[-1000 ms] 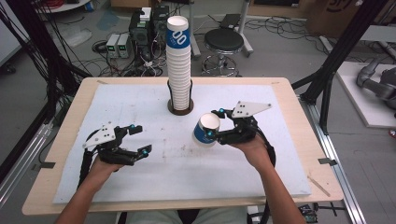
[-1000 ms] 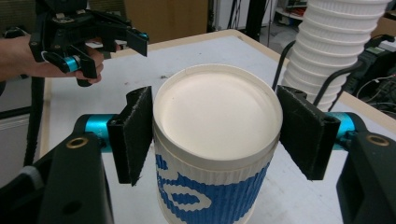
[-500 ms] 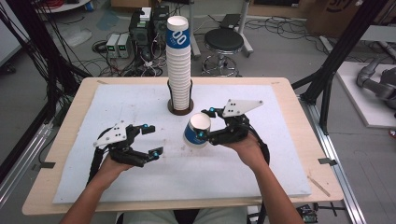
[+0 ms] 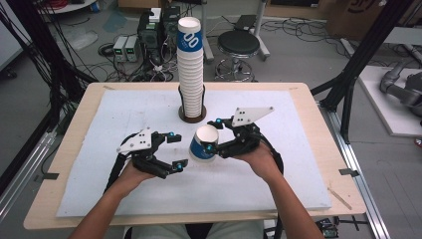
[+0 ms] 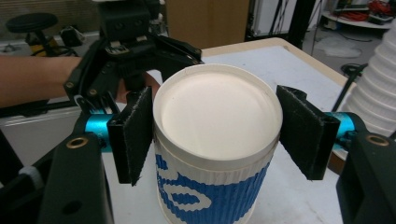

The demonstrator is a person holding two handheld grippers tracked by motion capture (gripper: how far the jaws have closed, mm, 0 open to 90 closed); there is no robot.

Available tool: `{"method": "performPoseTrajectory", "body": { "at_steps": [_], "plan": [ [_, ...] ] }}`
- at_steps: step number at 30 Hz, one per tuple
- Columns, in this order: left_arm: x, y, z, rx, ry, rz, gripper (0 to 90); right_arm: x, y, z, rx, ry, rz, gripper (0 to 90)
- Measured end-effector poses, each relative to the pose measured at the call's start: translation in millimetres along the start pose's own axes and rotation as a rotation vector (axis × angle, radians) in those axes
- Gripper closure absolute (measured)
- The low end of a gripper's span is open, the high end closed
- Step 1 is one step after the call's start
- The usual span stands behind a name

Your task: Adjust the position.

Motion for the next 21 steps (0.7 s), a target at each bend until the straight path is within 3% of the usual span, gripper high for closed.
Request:
{"method": "performPoseTrajectory", "body": {
  "at_steps": [12, 14, 21],
  "plan": [
    [-4.5, 5.1, 10.8, -0.039, -0.022, -0.005, 15.0, 2.6, -12.3, 10.0, 0.081, 0.018, 0.002, 31.6],
    [-5.5, 6.9, 12.2, -0.063, -0.027, -0.008, 15.0, 3.0, -13.7, 11.0, 0.084, 0.018, 0.006, 31.6],
    [-8.3, 8.0, 18.2, -0.073, -0.04, -0.019, 15.0, 3.2, -15.3, 11.7, 0.108, 0.045, 0.027, 31.6]
  ]
}}
Point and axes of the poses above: each handheld gripper's, and its own axes: z roughly forward along the jaws, x roughly out of its top, y roughly to its right, the point moved 7 cm from there along z, roughly forward along the jaws, and after that the axes turned 10 degrees about -z, right-handed, at the moved point
